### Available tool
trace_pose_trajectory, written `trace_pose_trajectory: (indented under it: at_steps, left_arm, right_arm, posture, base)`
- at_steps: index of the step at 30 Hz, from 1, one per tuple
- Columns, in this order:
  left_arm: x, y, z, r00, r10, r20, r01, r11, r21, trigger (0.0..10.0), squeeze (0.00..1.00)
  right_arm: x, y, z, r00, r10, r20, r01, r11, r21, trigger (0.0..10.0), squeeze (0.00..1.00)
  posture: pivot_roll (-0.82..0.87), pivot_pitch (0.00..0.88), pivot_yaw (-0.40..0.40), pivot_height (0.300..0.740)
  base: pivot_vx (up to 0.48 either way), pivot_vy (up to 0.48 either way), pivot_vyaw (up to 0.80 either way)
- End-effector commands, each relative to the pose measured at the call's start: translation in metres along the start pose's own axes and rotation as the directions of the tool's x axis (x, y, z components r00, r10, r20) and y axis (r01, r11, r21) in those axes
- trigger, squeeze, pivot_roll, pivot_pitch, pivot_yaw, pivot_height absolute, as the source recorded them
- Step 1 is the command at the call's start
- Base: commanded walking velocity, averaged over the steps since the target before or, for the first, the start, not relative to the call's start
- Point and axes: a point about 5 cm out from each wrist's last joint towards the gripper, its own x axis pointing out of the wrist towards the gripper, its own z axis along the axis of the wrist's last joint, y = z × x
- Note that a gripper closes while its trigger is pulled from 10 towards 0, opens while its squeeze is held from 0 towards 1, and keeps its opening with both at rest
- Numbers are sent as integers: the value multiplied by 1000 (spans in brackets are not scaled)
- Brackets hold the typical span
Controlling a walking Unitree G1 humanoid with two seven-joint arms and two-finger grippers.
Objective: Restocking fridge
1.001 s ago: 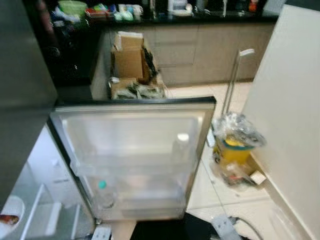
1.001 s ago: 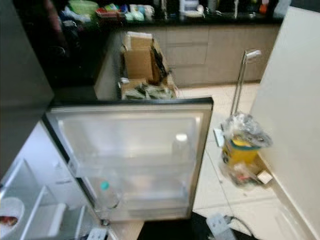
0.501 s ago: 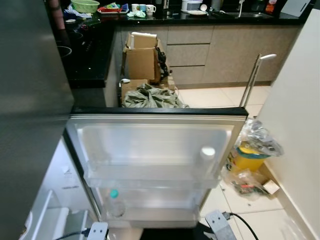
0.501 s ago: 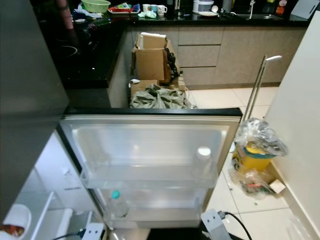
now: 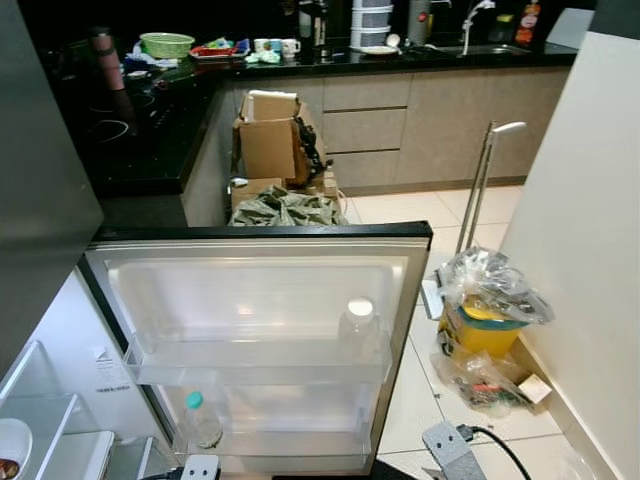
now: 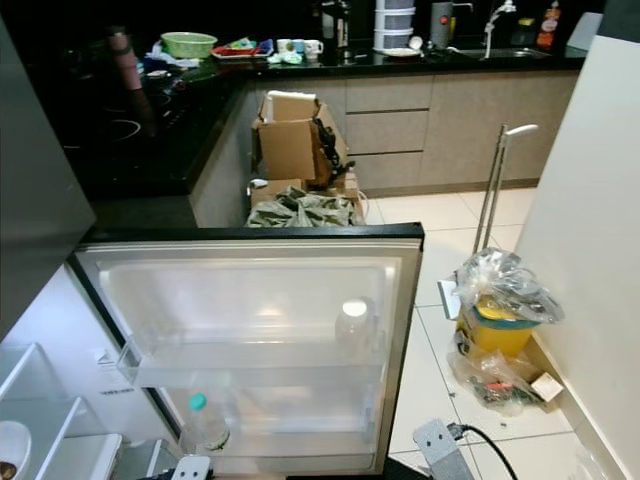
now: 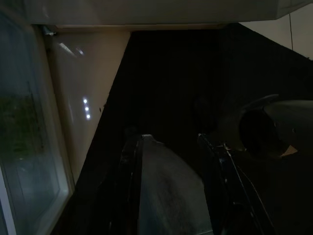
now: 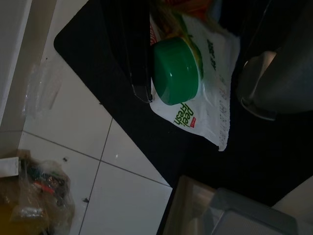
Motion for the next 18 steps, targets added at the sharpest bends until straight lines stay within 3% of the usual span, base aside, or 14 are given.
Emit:
trace_pose_trajectory:
  at_steps: [1,3,12,17,18]
  left_arm:
    - [-1,4,-1,1000,11,-6,-11,1000,-4,10000,0]
    - [-1,3,-2,1000,2,-7,-2,1000,4,10000,0]
    - [-1,2,-1,1000,-3,5,3,1000,-10,10000,0]
    - [-1,4,2,1000,8,18,-8,1000,-17,10000,0]
    - [-1,4,2,1000,9,18,-9,1000,-9,10000,0]
  right_arm:
    - [1,0,7,1000,3,24,-3,1000,-15,10000,0]
    - [2,-1,9,1000,4,31,-3,1000,-25,10000,0]
    - [4,-1,28,993,28,116,-23,999,-42,10000,0]
    - [4,-1,43,978,71,195,-66,997,-34,10000,0]
    - [4,3,49,966,122,229,-118,992,-32,10000,0]
  posture:
    - [-58,0,-10,740]
    - [-57,0,-10,740]
    - [-56,0,-10,740]
    - [-57,0,-8,740]
    - [-56,0,-9,740]
  base:
    - [0,0,0]
    - [0,0,0]
    - [0,-422,0]
    - [0,0,0]
    - [0,0,0]
